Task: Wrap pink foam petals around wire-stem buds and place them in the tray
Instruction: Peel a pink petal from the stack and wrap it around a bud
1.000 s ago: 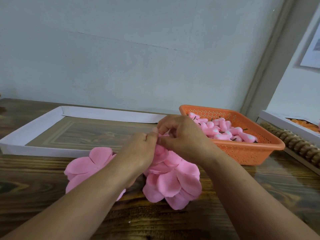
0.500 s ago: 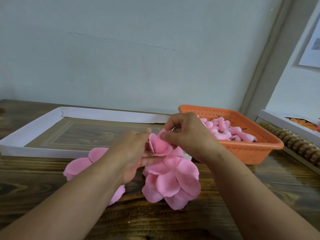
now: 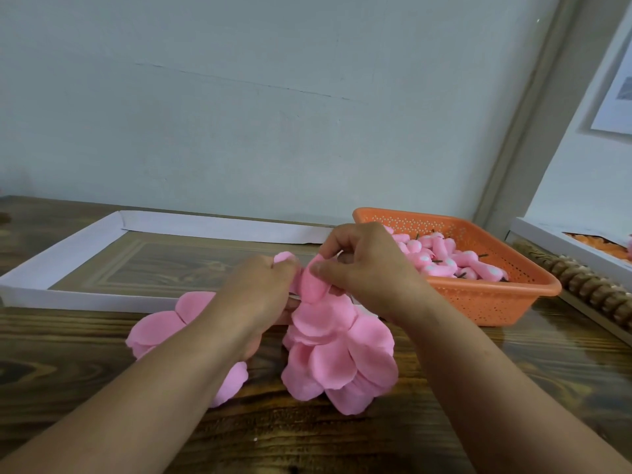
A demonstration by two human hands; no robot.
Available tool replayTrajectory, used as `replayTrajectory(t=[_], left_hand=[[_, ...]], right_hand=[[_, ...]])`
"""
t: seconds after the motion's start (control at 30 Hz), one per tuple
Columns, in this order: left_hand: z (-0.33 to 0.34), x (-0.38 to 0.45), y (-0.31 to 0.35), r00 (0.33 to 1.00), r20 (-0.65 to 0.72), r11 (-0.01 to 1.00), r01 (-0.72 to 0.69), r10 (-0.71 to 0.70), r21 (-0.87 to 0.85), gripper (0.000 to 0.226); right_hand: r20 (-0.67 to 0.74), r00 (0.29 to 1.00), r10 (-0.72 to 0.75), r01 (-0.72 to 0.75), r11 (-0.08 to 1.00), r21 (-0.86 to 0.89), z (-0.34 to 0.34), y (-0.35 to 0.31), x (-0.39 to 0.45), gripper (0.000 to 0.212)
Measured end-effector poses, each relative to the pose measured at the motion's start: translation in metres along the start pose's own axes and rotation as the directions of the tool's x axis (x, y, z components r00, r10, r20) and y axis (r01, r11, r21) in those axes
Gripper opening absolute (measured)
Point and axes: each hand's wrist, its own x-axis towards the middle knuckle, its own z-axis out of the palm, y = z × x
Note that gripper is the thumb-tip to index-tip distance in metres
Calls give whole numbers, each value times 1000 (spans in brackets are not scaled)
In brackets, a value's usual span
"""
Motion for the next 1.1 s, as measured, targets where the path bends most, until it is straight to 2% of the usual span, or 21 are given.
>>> replayTrajectory(t=[0.13, 0.27, 0.4, 0.53, 0.63, 0.8, 1.0, 1.1], left_hand=[[0, -3, 2, 1000, 15, 999, -24, 24, 26, 38], [1, -10, 3, 997, 64, 998, -53, 50, 36, 52], [2, -12, 5, 997, 45, 996, -59, 56, 64, 52], [0, -17, 11, 991, 129, 999, -25, 21, 33, 72], [0, -21, 12, 983, 179, 1000, -27, 24, 11, 77], [-1, -21, 13, 974, 228, 1000, -15, 10, 22, 85], [0, -19, 12, 967, 253, 999, 6, -15, 34, 88], [-1, -18, 12, 962, 271, 1000, 26, -25, 0, 77]], right_hand=[[40, 998, -47, 51, 995, -90, 5, -5, -2, 26], [66, 996, -68, 72, 995, -73, 5, -7, -3, 28], [102, 987, -122, 129, 989, -68, 5, -7, -3, 35], [77, 988, -131, 138, 986, -92, 7, -6, -3, 25], [75, 984, -164, 169, 983, -74, 8, -8, -5, 16], [116, 980, -163, 171, 983, -60, 7, -10, -6, 13], [161, 975, -152, 161, 986, -43, 5, -8, -5, 11], [131, 984, -122, 126, 992, -19, 5, -5, -4, 14]])
